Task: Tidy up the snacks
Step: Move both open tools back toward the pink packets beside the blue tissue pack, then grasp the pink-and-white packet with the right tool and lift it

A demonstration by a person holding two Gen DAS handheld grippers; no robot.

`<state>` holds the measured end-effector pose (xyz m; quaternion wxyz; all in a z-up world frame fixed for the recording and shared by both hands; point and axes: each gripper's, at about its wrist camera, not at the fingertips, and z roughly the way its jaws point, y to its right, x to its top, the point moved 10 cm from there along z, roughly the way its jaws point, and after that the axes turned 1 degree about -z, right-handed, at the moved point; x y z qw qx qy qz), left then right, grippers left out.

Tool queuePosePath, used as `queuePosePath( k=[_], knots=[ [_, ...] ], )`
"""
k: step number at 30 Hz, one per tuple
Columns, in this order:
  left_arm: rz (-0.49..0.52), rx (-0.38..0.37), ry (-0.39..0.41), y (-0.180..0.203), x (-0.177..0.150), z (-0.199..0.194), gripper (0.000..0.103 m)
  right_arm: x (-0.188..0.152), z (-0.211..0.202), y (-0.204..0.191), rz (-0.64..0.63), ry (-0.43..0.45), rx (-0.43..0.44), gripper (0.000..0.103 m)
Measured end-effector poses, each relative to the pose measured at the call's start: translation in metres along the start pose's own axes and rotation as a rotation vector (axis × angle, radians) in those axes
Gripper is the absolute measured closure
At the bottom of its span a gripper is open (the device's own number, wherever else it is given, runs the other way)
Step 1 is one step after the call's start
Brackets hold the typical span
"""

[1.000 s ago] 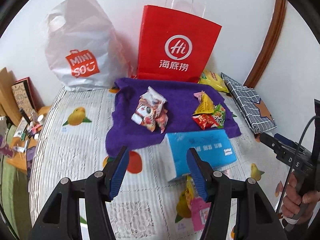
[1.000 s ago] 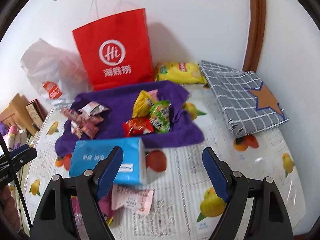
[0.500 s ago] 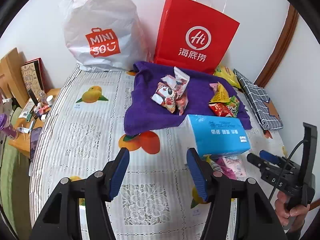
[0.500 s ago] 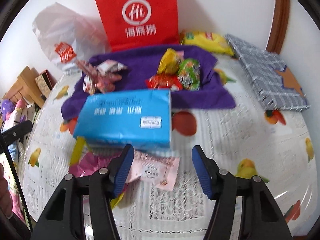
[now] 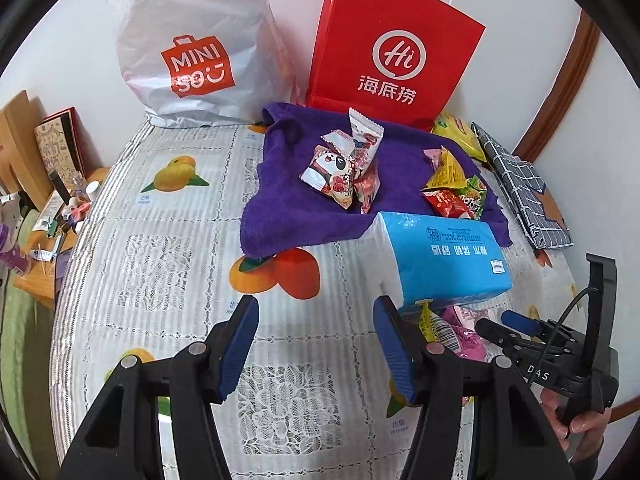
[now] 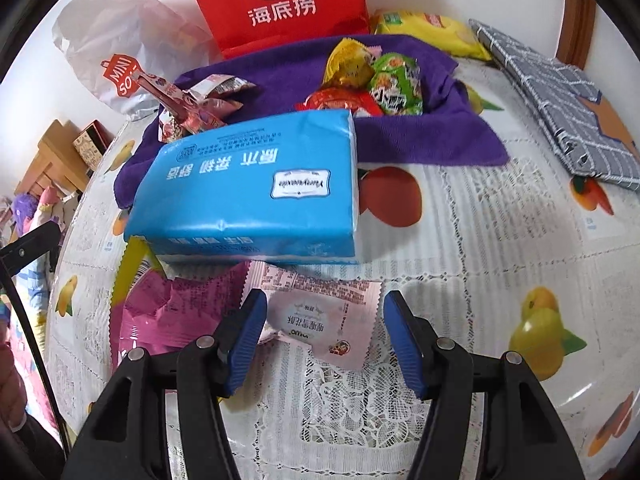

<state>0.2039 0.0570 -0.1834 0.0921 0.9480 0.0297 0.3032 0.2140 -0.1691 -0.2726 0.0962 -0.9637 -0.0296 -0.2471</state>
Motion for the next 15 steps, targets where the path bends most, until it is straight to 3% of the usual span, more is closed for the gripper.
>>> queuePosePath(
  k=[10,15],
  knots=[
    [0.003,-0.001,-0.018,0.001,-0.001,0.007,0.045,-0.005,0.01,-0.001,-0.011,-0.027,-0.001,0.039],
    [0.005,0.001,-0.02,-0.001,-0.002,0.008,0.045,-0.008,0.013,-0.003,-0.056,-0.02,-0.045,0.037]
  ],
)
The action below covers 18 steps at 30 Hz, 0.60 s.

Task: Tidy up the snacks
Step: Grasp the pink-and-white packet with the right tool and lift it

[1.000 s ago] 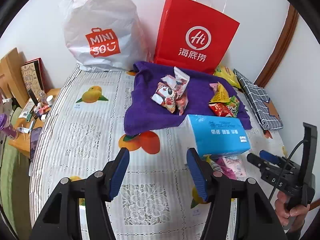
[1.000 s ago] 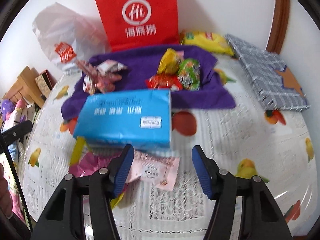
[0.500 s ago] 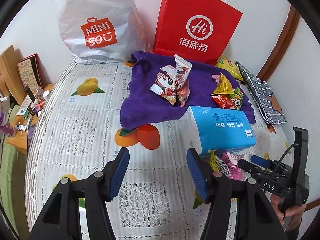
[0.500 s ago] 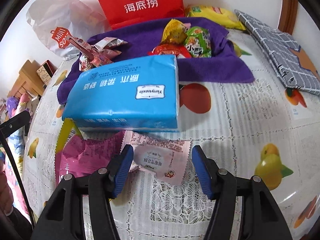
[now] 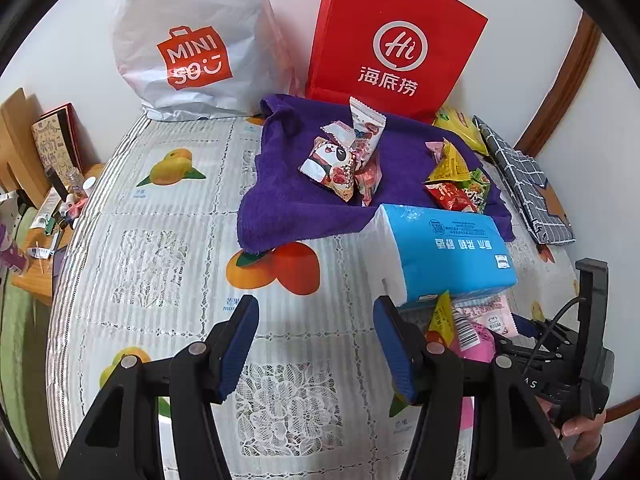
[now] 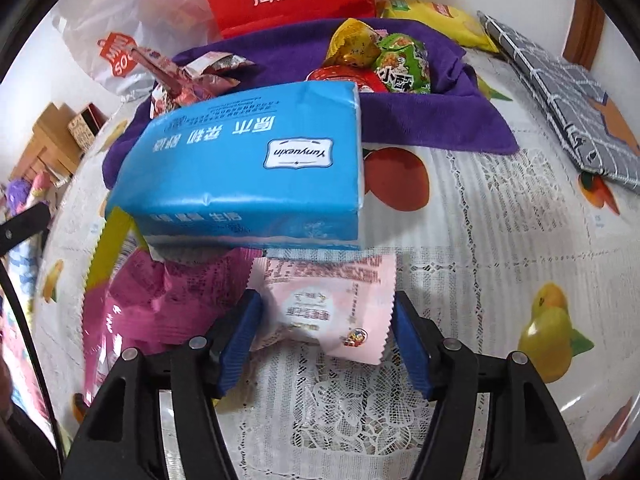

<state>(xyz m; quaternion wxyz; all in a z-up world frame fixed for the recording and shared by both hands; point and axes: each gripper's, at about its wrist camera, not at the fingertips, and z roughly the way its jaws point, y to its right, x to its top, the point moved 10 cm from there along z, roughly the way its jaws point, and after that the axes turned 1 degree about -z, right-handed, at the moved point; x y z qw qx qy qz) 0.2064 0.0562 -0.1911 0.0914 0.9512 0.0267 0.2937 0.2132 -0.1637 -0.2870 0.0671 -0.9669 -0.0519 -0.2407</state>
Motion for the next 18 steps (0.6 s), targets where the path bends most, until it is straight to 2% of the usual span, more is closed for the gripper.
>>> queuePosePath(
  k=[4,6,8,9,10,11,18],
  knots=[
    [-0.003,0.003,-0.005,-0.001,-0.001,0.002,0.045,0.001,0.001,0.0,-0.021,0.012,-0.015,0.037],
    [-0.002,0.006,-0.006,-0.001,-0.002,0.002,0.045,0.001,0.002,0.002,-0.039,0.022,-0.037,0.04],
    [-0.003,0.006,-0.008,-0.001,-0.002,0.003,0.045,0.0,0.001,0.003,-0.078,0.038,-0.08,0.054],
    [-0.004,0.006,-0.009,-0.001,-0.002,0.004,0.045,0.0,0.0,0.002,-0.084,0.041,-0.069,0.058],
    [-0.004,0.007,-0.01,-0.001,-0.002,0.004,0.045,-0.001,-0.001,0.002,-0.087,0.044,-0.057,0.07],
    [-0.004,0.006,-0.011,0.0,-0.003,0.004,0.045,-0.001,-0.003,0.003,-0.09,0.044,-0.055,0.075],
    [0.019,-0.008,-0.021,0.014,-0.008,0.008,0.045,-0.004,-0.017,0.02,-0.067,0.079,-0.06,0.076]
  ],
)
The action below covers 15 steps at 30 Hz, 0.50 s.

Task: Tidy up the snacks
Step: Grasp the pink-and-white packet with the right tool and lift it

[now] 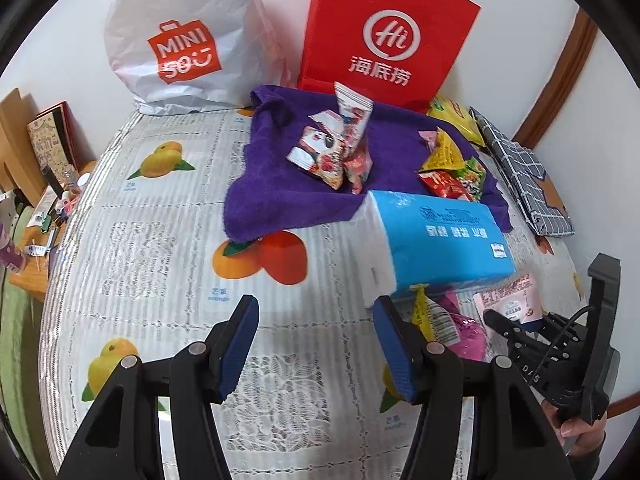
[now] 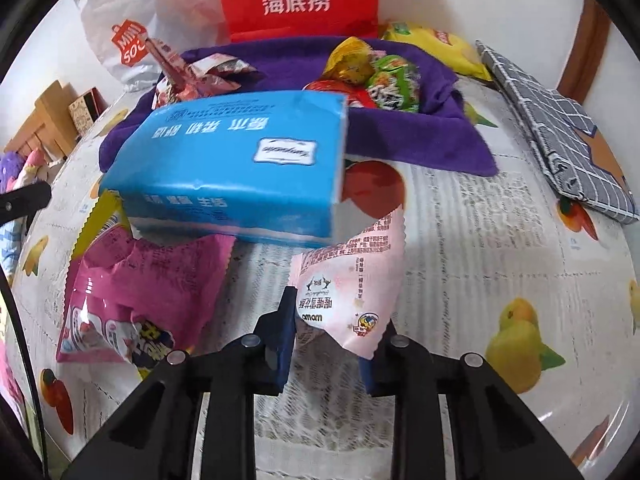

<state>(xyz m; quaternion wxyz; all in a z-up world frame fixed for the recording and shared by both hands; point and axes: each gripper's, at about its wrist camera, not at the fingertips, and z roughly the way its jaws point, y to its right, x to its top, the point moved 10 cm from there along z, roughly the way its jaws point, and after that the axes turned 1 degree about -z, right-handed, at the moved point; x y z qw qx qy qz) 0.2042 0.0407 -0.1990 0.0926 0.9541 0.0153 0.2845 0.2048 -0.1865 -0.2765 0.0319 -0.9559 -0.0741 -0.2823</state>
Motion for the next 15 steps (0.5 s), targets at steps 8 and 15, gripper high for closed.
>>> queuePosePath(
  k=[8,15],
  knots=[
    [0.041,-0.057,-0.016,0.034,-0.007,0.004,0.041,-0.003,-0.02,0.023,0.033,0.044,-0.005,0.08],
    [0.077,-0.104,-0.036,0.065,-0.016,0.008,0.034,-0.004,-0.036,0.046,0.065,0.083,-0.013,0.08]
  ],
)
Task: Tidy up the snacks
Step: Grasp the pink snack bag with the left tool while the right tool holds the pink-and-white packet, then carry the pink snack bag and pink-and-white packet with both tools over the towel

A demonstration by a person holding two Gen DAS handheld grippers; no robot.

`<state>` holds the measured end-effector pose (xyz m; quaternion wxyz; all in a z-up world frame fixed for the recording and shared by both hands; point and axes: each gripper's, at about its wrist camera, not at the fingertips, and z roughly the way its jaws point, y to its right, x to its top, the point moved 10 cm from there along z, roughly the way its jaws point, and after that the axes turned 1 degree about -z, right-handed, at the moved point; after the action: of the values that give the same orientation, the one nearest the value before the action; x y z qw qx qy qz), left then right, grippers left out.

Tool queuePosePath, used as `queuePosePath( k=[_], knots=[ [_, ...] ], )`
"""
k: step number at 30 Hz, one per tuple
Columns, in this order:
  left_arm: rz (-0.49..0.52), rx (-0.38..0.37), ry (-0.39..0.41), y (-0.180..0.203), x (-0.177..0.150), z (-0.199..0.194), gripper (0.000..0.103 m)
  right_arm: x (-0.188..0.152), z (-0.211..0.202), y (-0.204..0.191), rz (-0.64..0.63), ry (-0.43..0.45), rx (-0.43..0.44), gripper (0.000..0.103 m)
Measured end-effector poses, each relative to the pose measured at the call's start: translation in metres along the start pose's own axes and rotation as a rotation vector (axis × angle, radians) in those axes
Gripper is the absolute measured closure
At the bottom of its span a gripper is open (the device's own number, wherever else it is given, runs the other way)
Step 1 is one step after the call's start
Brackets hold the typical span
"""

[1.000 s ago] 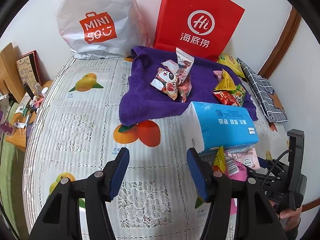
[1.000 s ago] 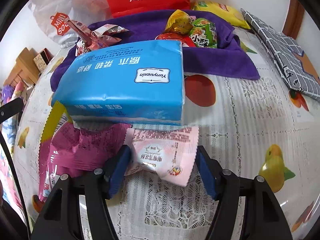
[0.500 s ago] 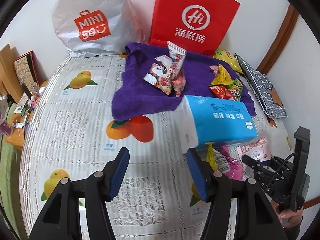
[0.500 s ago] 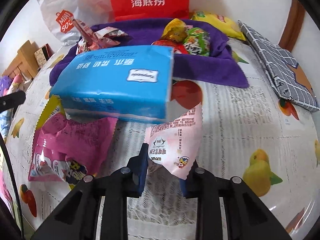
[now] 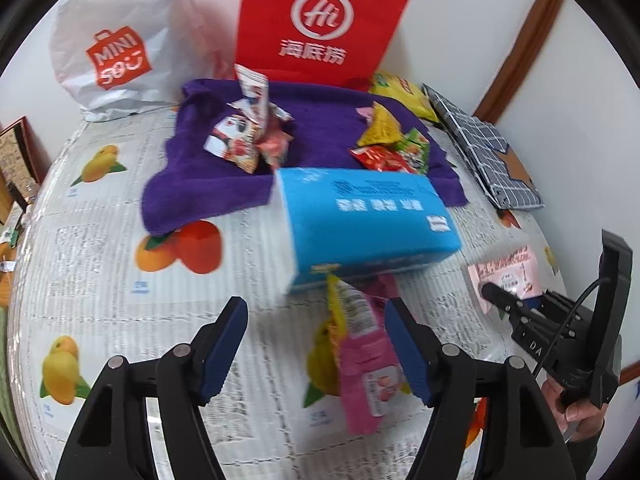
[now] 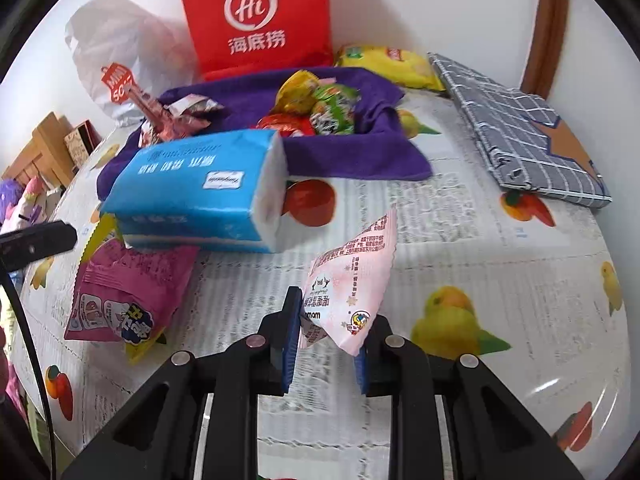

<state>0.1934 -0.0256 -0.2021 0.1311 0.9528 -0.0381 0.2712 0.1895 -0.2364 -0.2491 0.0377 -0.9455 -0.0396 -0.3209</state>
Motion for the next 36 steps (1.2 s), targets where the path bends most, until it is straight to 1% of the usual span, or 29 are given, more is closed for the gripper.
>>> queuePosePath(
  k=[7,12,22,27,30,32,36],
  knots=[
    [0.021,-0.014,-0.033,0.021,-0.009,0.011,0.028,0.002,-0.014,0.027,0.029,0.034,-0.015,0.08],
    [0.025,-0.012,-0.066,0.029,-0.014,0.023,0.028,0.001,-0.019,0.041,0.049,0.043,-0.022,0.08],
    [0.047,0.002,-0.135,0.036,-0.024,0.043,0.028,0.0,-0.013,0.047,0.06,0.036,-0.016,0.08],
    [0.057,0.007,-0.151,0.035,-0.028,0.048,0.03,0.0,-0.009,0.046,0.057,0.027,-0.012,0.08],
    [0.049,-0.012,-0.155,0.035,-0.029,0.049,0.035,0.0,-0.007,0.044,0.054,0.022,-0.013,0.08],
    [0.045,-0.037,-0.153,0.037,-0.028,0.048,0.043,0.0,-0.006,0.043,0.051,0.019,-0.015,0.08],
    [0.062,-0.042,-0.14,0.039,-0.028,0.046,0.046,0.001,-0.007,0.042,0.047,0.019,-0.016,0.08]
  ],
)
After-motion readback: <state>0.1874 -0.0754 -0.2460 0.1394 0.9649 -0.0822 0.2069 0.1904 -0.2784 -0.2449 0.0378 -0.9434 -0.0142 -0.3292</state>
